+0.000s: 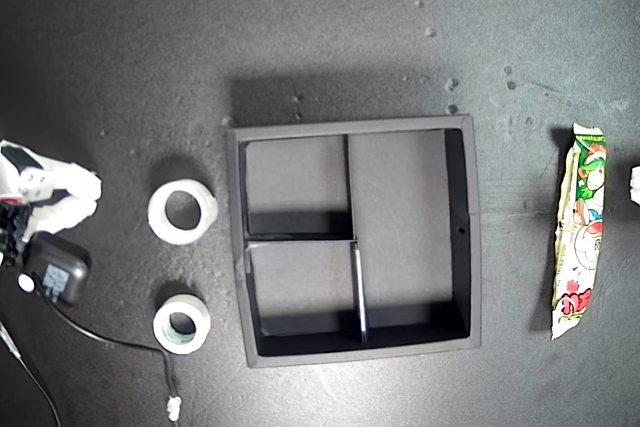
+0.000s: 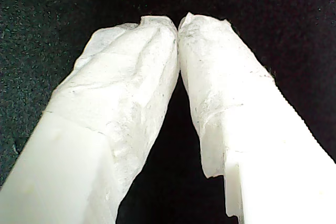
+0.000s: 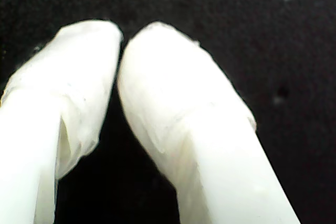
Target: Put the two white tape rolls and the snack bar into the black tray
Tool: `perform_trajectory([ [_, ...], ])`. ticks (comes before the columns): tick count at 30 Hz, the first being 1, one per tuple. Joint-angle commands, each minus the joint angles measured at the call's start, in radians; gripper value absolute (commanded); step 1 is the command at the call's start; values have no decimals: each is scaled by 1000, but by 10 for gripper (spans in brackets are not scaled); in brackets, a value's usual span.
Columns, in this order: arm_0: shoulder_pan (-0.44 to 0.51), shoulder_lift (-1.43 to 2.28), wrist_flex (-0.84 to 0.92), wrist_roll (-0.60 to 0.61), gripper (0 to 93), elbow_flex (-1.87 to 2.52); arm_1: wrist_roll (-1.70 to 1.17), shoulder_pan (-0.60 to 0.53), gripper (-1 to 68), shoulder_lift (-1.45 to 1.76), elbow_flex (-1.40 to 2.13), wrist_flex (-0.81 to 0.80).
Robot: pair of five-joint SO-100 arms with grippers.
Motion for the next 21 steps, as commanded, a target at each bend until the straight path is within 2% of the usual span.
perform_trajectory([
  [1,-140,46,-46,-212,1,60,-244,345,-1,-6,12,2],
  [11,-140,46,-48,-204,4,60,-244,344,1,-6,12,2],
  [17,-117,46,-72,-137,88,49,-229,373,22,-6,12,2],
  [21,-100,46,-114,-52,133,-25,-170,360,0,-6,12,-6],
])
